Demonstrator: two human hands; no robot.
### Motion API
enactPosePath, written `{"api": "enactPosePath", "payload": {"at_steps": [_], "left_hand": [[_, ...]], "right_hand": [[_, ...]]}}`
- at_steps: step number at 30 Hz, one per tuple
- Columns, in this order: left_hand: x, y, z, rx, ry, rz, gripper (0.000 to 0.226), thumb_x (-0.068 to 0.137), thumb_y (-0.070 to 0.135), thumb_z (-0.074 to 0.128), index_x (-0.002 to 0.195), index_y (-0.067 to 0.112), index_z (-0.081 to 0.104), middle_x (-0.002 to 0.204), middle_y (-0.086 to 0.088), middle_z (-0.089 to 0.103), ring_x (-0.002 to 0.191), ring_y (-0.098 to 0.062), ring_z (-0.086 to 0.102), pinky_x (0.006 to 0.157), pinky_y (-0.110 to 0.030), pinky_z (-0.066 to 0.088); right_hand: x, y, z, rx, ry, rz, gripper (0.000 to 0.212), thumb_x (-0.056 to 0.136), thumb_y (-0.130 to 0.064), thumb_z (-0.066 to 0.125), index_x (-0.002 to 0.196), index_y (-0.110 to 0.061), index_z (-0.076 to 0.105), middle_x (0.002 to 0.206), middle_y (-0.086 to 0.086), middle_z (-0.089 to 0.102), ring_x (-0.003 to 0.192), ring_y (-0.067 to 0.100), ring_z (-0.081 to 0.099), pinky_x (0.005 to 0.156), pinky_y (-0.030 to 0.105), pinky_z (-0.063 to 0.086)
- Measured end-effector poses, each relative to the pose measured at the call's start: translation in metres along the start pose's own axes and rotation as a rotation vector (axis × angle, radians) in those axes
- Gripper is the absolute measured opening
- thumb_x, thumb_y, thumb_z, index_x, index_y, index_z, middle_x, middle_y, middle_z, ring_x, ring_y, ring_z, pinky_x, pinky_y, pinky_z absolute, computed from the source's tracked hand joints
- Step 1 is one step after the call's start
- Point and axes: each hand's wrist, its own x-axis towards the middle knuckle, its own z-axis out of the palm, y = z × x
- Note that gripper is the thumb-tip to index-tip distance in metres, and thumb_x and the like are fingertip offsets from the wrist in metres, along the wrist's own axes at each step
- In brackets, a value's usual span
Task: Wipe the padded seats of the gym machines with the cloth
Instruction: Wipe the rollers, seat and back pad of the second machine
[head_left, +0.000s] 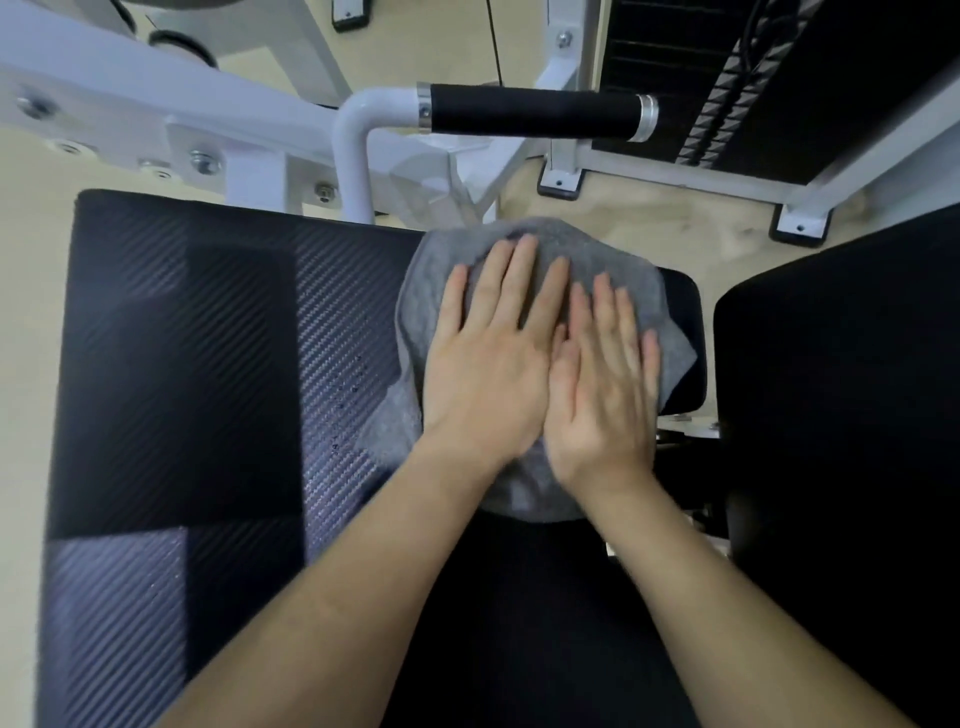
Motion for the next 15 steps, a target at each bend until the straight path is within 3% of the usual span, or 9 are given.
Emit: {"api": "enactPosePath", "payload": {"at_steps": [2, 7, 11, 13, 15], "left_hand": [[-0.032, 0.002, 0.001, -0.013, -0.037, -0.051, 0.056, 0.099, 0.038, 0.017, 0.152, 0.019, 0.017, 0.161, -0.006, 0.01, 0.148, -0.021, 0.006, 0.118, -0.044, 0.004], [-0.081, 0.008, 0.003, -0.001, -0.047, -0.149, 0.056, 0.1, 0.037, 0.024, 0.153, 0.02, 0.015, 0.161, -0.003, 0.009, 0.148, -0.018, 0.005, 0.119, -0.044, 0.009], [-0.04, 0.003, 0.002, -0.004, -0.029, -0.178, 0.06, 0.098, 0.038, 0.023, 0.153, 0.02, 0.009, 0.161, -0.002, 0.007, 0.147, -0.017, 0.003, 0.116, -0.043, 0.0], [-0.014, 0.001, 0.001, 0.009, -0.01, -0.164, 0.06, 0.099, 0.038, 0.025, 0.153, 0.018, 0.01, 0.161, -0.003, 0.009, 0.147, -0.019, 0.006, 0.116, -0.044, 0.003], [0.009, -0.001, -0.003, 0.026, 0.014, -0.153, 0.057, 0.099, 0.038, 0.024, 0.151, 0.016, 0.021, 0.158, -0.005, 0.022, 0.146, -0.021, 0.015, 0.116, -0.045, 0.007]], "right_hand": [[-0.028, -0.006, -0.002, 0.033, -0.032, -0.013, 0.057, 0.097, -0.033, 0.011, 0.15, -0.015, 0.023, 0.159, 0.002, 0.017, 0.147, 0.013, 0.007, 0.12, 0.039, 0.003], [-0.059, -0.016, -0.013, -0.005, -0.207, -0.072, 0.061, 0.095, -0.034, 0.007, 0.151, -0.013, 0.017, 0.16, 0.002, 0.011, 0.147, 0.011, 0.001, 0.12, 0.039, 0.006], [-0.014, -0.018, -0.021, -0.047, -0.279, -0.081, 0.066, 0.089, -0.04, -0.004, 0.152, -0.021, 0.001, 0.161, -0.003, -0.001, 0.146, 0.008, -0.008, 0.119, 0.032, -0.002], [0.012, -0.017, -0.023, -0.03, -0.266, -0.087, 0.059, 0.095, -0.036, 0.002, 0.152, -0.022, 0.002, 0.161, -0.005, 0.0, 0.146, 0.007, -0.006, 0.12, 0.033, 0.0], [0.034, -0.014, -0.022, 0.014, -0.263, -0.068, 0.053, 0.1, -0.031, 0.01, 0.152, -0.023, 0.007, 0.161, -0.007, 0.004, 0.146, 0.006, -0.004, 0.12, 0.033, 0.0]]}}
